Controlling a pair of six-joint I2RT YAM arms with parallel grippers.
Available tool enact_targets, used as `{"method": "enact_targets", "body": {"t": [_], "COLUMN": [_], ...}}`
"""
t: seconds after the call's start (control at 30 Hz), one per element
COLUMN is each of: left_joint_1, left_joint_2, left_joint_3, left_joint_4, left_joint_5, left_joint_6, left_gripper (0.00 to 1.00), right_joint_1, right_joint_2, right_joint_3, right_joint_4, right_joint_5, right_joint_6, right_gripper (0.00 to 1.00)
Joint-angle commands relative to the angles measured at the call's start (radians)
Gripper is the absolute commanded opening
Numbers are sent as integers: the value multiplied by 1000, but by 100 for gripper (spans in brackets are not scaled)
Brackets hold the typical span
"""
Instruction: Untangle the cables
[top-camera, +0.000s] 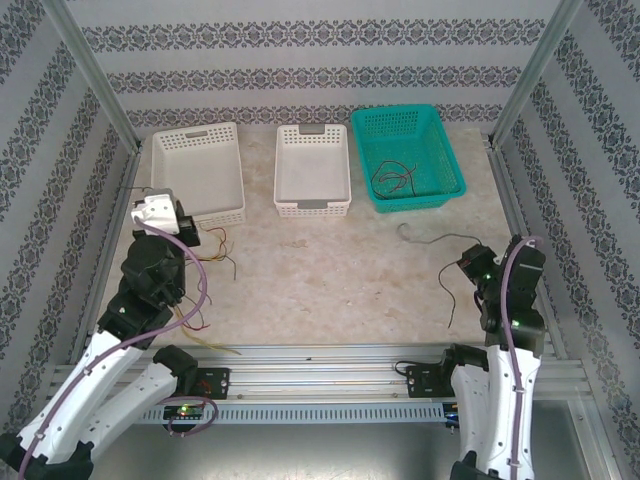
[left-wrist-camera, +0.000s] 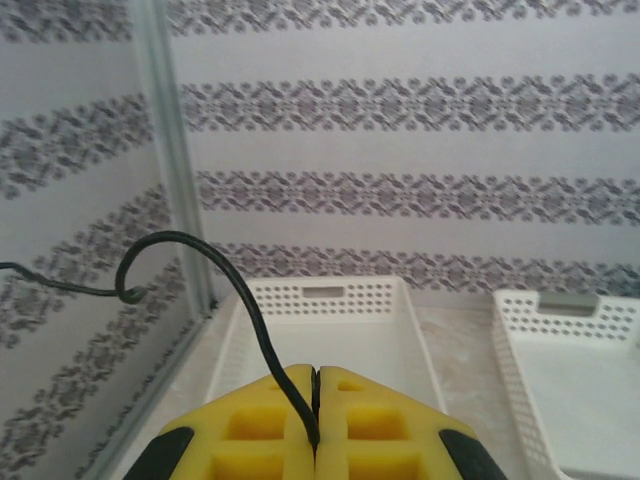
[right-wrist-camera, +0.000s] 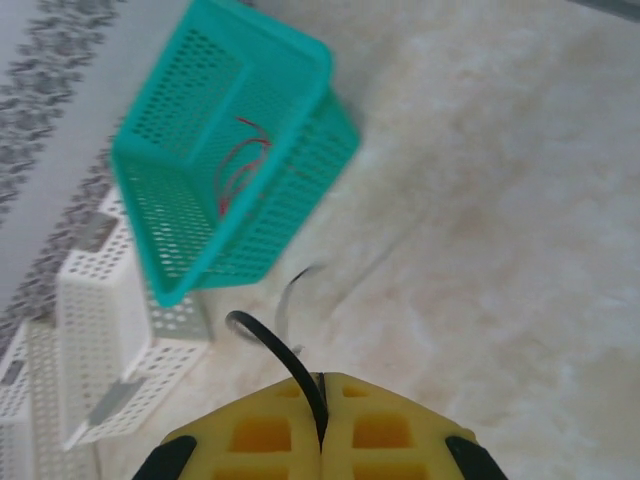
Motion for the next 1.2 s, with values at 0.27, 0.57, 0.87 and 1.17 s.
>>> {"method": "enact_targets", "body": {"t": [0.27, 0.57, 0.87, 1.17], "left_joint_1": [11, 9, 9, 10], "left_joint_2": [30, 21, 19, 15], "left_joint_3": [13, -3, -6, -8], "left_joint_4": [-12, 6, 9, 13], "left_joint_5": [277, 316, 325, 337], "left_joint_6": [-79, -73, -67, -66], "left_gripper": [0, 0, 0, 0], "right_joint_1": [441, 692, 760, 766], "right_joint_2": [218, 474, 827, 1183], "right_joint_3": [284, 486, 841, 1192], "right_joint_4": [100, 184, 171, 65], "right_joint_5": [250, 400, 411, 381], "right_joint_6": [-29, -80, -159, -199], "right_gripper": [0, 0, 0, 0]}}
